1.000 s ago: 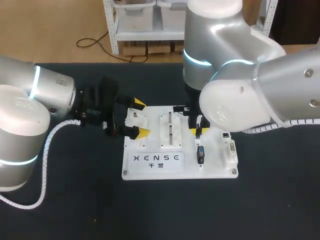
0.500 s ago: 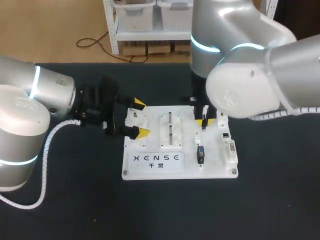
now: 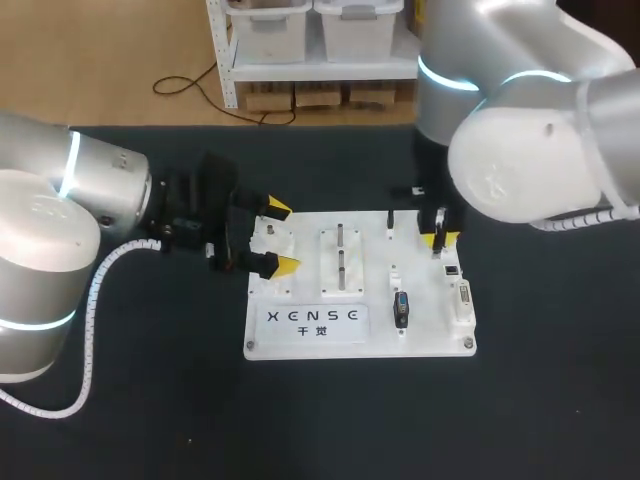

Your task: Insert the Ethernet cable into its matching sockets.

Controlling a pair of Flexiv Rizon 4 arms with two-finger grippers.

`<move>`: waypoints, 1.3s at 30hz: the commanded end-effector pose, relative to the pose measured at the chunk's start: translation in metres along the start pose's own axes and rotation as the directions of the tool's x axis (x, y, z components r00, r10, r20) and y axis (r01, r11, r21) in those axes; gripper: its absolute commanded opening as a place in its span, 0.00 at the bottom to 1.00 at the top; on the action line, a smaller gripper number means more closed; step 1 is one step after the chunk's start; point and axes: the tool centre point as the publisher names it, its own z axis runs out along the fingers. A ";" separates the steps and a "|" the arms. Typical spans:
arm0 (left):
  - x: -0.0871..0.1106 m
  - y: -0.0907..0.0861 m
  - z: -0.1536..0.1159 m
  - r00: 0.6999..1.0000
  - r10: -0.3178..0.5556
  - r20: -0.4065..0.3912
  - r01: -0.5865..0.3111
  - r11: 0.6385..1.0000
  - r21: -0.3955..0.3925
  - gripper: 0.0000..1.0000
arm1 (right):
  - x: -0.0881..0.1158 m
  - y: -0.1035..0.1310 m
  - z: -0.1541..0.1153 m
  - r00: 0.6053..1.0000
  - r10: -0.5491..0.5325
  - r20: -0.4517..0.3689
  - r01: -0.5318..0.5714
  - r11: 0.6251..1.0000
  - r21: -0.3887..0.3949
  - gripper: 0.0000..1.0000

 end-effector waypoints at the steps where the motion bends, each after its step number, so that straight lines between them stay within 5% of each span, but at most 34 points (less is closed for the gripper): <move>1: -0.001 0.001 0.001 1.000 -0.002 -0.006 0.002 1.000 0.003 1.00 | 0.006 -0.008 0.003 1.000 0.000 0.009 0.000 1.000 -0.010 0.00; 39: -0.001 0.001 0.001 1.000 -0.002 -0.006 0.002 1.000 0.003 1.00 | 0.003 -0.024 0.020 1.000 -0.003 0.000 0.003 0.999 -0.034 0.00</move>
